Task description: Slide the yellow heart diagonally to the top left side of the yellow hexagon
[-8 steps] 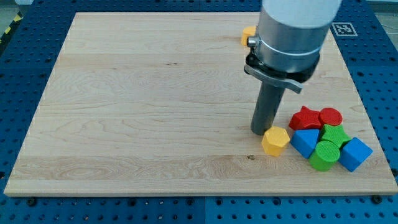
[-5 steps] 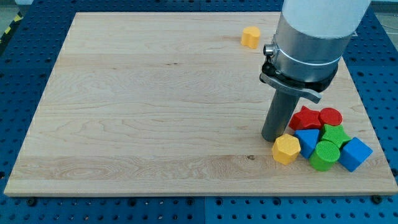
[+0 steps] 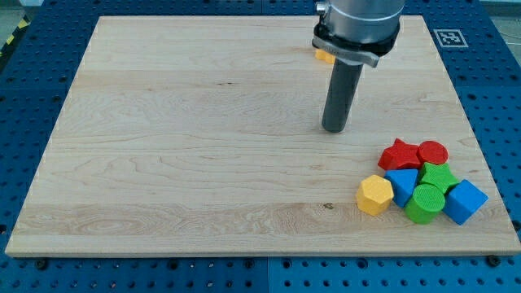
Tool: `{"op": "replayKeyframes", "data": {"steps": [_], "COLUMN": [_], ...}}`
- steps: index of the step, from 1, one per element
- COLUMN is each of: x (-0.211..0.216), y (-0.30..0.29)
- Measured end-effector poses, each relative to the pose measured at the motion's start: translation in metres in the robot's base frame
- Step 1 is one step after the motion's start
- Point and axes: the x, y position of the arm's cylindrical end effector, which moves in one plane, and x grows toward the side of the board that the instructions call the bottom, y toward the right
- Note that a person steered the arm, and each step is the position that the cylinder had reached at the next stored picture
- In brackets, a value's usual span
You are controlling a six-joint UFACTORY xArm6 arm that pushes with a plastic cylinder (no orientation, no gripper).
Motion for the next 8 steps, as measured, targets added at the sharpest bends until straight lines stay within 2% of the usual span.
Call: {"op": "replayKeyframes", "data": {"steps": [3, 5, 7, 8], "x": [-0.043, -0.101, -0.176, -0.186], "y": [0.051, 0.090, 0.090, 0.053]}}
